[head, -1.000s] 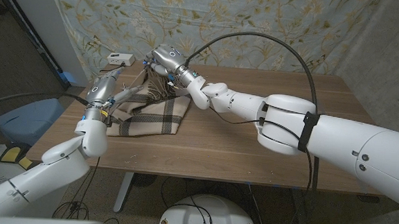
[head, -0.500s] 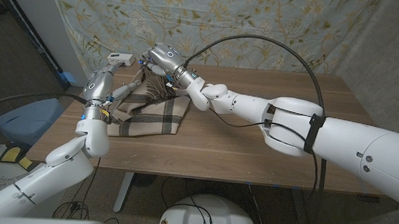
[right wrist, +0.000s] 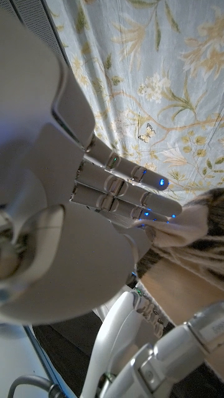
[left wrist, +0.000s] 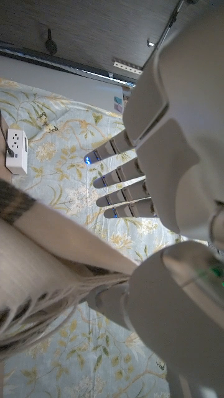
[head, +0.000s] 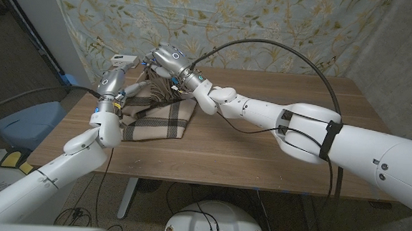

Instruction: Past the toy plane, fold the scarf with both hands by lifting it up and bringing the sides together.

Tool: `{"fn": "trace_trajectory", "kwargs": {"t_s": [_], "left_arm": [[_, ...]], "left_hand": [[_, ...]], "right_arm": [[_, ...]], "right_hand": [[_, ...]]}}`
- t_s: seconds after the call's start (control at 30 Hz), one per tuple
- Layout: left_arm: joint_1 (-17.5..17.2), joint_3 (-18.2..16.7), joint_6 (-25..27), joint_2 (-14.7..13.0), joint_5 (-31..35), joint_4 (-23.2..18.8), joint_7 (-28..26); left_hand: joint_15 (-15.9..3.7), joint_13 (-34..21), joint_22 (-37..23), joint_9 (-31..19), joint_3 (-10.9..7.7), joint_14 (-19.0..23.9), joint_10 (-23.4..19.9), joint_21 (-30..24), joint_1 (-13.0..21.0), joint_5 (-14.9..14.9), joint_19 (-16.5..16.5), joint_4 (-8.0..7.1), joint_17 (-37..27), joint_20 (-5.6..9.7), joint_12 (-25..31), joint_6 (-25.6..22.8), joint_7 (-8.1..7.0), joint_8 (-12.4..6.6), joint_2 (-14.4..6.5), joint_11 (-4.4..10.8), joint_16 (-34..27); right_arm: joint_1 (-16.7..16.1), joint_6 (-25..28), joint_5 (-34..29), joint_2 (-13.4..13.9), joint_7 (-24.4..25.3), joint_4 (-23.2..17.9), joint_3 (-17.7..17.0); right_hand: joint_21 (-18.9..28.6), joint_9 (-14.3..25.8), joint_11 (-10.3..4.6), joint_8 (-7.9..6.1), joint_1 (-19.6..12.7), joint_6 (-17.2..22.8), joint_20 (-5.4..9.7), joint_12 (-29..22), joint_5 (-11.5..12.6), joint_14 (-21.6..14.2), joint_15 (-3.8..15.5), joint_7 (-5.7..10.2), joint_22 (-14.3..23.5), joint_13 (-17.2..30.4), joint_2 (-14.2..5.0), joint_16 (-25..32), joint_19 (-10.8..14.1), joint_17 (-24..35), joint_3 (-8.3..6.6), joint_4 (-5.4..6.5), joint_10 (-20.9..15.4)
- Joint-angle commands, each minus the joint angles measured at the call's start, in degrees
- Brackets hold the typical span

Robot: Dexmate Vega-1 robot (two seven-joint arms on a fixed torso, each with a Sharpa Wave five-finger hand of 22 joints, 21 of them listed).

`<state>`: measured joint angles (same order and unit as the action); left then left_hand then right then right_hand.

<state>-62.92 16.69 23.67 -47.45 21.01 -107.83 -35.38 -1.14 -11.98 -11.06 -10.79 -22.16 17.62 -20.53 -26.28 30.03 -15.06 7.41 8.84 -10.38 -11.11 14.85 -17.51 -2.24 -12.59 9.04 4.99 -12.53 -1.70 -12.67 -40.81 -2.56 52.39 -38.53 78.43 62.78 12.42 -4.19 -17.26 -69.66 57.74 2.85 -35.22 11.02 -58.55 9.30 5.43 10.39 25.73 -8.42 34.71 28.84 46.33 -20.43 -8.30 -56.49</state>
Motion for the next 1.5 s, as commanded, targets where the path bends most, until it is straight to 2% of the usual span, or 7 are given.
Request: {"fn": "trace_trajectory", "kwargs": {"t_s": [0.03, 0.23, 0.33, 0.53, 0.67, 0.87, 1.5], "left_arm": [[6.9, 5.7, -3.3, 1.8, -0.9, 6.4, 1.2], [8.2, 6.9, -3.8, 5.7, 1.7, 9.8, -7.7], [8.6, 7.2, -5.0, 7.3, 2.3, 11.7, -11.9], [9.2, 6.8, -5.5, 9.5, 2.7, 14.1, -17.7], [9.6, 5.5, -4.6, 10.7, 2.0, 15.6, -20.7], [10.8, 3.8, -3.2, 12.0, -0.1, 18.6, -23.5], [20.9, 3.3, 5.1, 15.8, -10.2, 32.9, -22.3]], "left_hand": [[-0.97, 0.0, -0.3, -0.3, 0.65, 1.8, -2.0, -0.5, 1.9, -1.0, 1.0, 0.25, -0.2, 0.25, 0.6, -2.6, -0.27, -0.77, -0.1, 0.59, -0.7], [-6.70, -1.0, -0.5, -1.2, -3.64, 13.1, -22.0, -2.1, 20.0, 4.6, 6.6, 0.81, -0.4, 3.15, 5.6, -30.2, -4.35, -9.05, -13.2, 4.12, -3.4], [-7.86, -2.3, -0.6, -2.0, -2.83, 16.9, -26.1, -2.8, 21.9, 5.1, 7.5, 0.40, -0.6, 3.44, 6.6, -38.8, -1.48, -13.02, -14.6, 4.41, -4.6], [-9.01, -3.0, -0.7, -2.9, -3.22, 19.8, -27.4, -3.5, 22.5, 5.1, 8.6, 0.03, -0.6, 4.21, 6.8, -39.7, -0.56, -14.19, -15.9, 4.56, -5.3], [-8.90, -3.4, -0.8, -3.5, -3.36, 21.3, -28.0, -3.8, 21.8, 5.1, 9.1, -0.77, -0.6, 4.39, 7.0, -39.4, -0.18, -14.67, -16.9, 4.01, -5.6], [-8.78, -3.7, -0.9, -4.1, -3.48, 22.1, -28.7, -4.1, 21.3, 5.0, 9.2, -1.10, -0.5, 4.38, 7.1, -39.5, 0.39, -15.30, -17.1, 3.81, -5.5], [-7.11, -4.8, -1.1, -4.4, -4.47, 20.6, -24.1, -4.7, 21.3, 4.5, 8.7, -0.51, -0.9, 3.87, 4.4, -33.1, 0.67, -13.82, -17.4, 1.78, -3.7]], "right_arm": [[-0.6, 0.2, -1.5, 0.9, 0.1, -0.7, -1.7], [0.0, -0.3, -1.7, 0.2, 0.3, 0.7, -1.6], [0.0, -0.6, -1.4, -0.2, 0.3, 1.3, -1.8], [-0.7, 0.0, 0.4, 1.3, -3.2, -1.5, -3.1], [-1.1, -1.8, 3.3, 2.7, -8.5, -2.6, -5.0], [-1.3, -6.6, 6.9, 3.2, -10.9, -0.8, -7.5], [-3.5, -9.3, 10.7, 8.5, -17.2, -5.1, -12.9]], "right_hand": [[0.4, 0.2, 0.05, 0.35, -0.8, 0.6, -0.07, -0.2, 0.3, -0.6, 3.54, -0.11, 0.1, 0.1, -0.21, -0.1, -0.2, 0.4, -0.28, -0.06, -0.6], [0.6, 0.2, 0.04, 0.57, -0.7, 0.5, -0.09, -0.3, 0.3, -0.5, 3.45, 0.15, 0.1, 0.2, -0.18, -0.3, -0.2, 0.6, -0.32, -0.01, -0.5], [0.5, 0.3, -0.07, 0.92, -0.4, 0.0, -0.40, 0.0, 0.2, -0.2, 3.38, 0.38, 0.1, 0.0, -0.17, -0.6, -0.7, 0.7, -0.34, 0.18, -0.2], [0.8, 0.2, -0.26, 3.28, 0.6, -4.2, -0.78, 1.1, 0.1, 1.2, 3.20, 0.77, 0.0, -0.6, -0.42, -1.9, -1.5, 0.9, -0.59, 0.77, 1.6], [0.2, -0.3, 2.20, 7.26, 13.5, -15.3, -3.15, 7.3, -0.2, 6.5, 1.89, 0.57, -0.3, -4.5, 1.95, -7.0, -3.0, -2.0, 3.02, 6.89, 10.2], [-4.2, -0.7, 4.51, 6.82, 32.6, -27.3, -6.94, 16.7, 1.1, 16.9, -1.68, -0.65, -0.2, -7.7, 7.21, -13.3, -8.7, -6.4, 10.73, 15.04, 23.7], [-6.7, -0.7, 6.08, 6.15, 40.6, -29.1, -9.30, 19.3, 2.0, 21.2, -3.88, -1.31, 0.0, -8.1, 7.07, -14.8, -12.5, -6.9, 13.55, 17.49, 26.8]]}}
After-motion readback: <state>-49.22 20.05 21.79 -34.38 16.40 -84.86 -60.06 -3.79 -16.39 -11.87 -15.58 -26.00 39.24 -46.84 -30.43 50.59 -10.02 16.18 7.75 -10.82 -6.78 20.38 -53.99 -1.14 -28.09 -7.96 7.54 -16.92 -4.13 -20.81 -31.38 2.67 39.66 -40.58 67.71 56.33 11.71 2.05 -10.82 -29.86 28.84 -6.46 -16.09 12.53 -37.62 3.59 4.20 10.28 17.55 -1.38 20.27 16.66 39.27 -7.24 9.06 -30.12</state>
